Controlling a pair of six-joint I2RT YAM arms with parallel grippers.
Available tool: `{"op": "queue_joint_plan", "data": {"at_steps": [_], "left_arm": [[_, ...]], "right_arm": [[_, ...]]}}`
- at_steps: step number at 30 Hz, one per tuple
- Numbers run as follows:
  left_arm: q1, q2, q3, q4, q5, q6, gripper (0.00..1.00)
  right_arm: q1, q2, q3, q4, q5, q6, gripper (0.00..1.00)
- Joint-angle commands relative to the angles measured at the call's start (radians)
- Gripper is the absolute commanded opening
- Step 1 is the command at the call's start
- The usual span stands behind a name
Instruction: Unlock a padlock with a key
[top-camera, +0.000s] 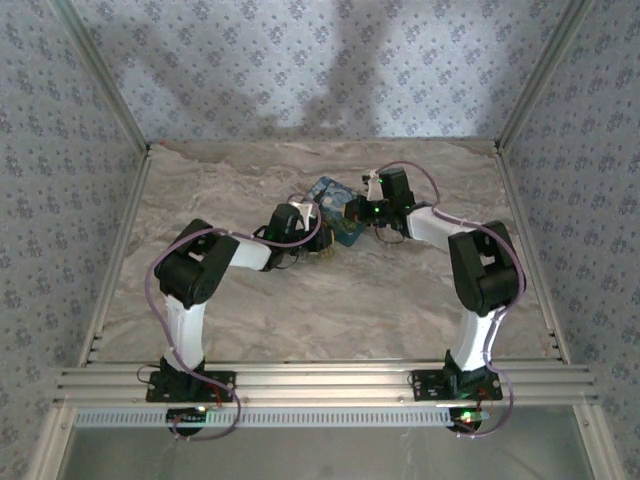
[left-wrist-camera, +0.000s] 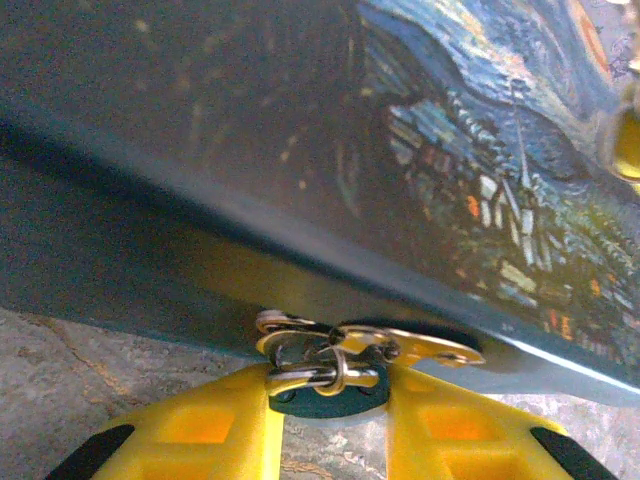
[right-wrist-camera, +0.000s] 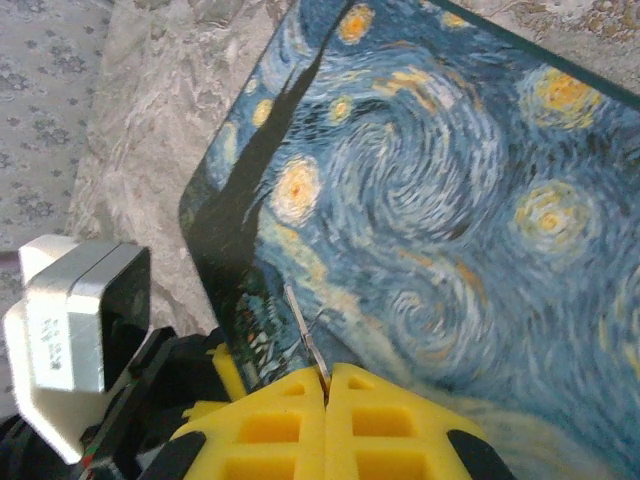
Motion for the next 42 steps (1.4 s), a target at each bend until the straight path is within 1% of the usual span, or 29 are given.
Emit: {"op": "queue_joint_plan", "data": {"at_steps": [1, 8, 12, 15, 22, 26, 34, 42], "left_arm": [[-0.003, -0.061, -0.010, 0.005, 0.024, -0.026, 0.28], [-0.005, -0.095, -0.008, -0.034, 0.074, -0.070, 0.27], [-0.004, -0.110, -0.001, -0.064, 0.105, -0.102, 0.26], [-0.005, -0.124, 0.002, -0.088, 0.124, -0.128, 0.23], [-0.011, -0.156, -0.005, -0.131, 0.136, -0.185, 0.20], [-0.017, -0.163, -0.005, -0.142, 0.142, -0.203, 0.20], [-0.032, -0.172, -0.007, -0.149, 0.139, -0.235, 0.20], [-0.043, -0.187, -0.025, -0.151, 0.127, -0.257, 0.20]], "right_arm": [[0.004, -0.105, -0.024, 0.019, 0.009, -0.068, 0.00], [0.020, -0.287, -0.229, 0.061, 0.059, -0.151, 0.00], [0.065, -0.377, -0.371, 0.115, 0.092, -0.177, 0.00], [0.115, -0.405, -0.454, 0.172, 0.131, -0.184, 0.00], [0.220, -0.385, -0.595, 0.365, 0.278, -0.169, 0.00], [0.248, -0.359, -0.643, 0.454, 0.340, -0.167, 0.00], [0.252, -0.310, -0.682, 0.571, 0.377, -0.155, 0.00], [0.250, -0.250, -0.674, 0.626, 0.382, -0.136, 0.00]]}}
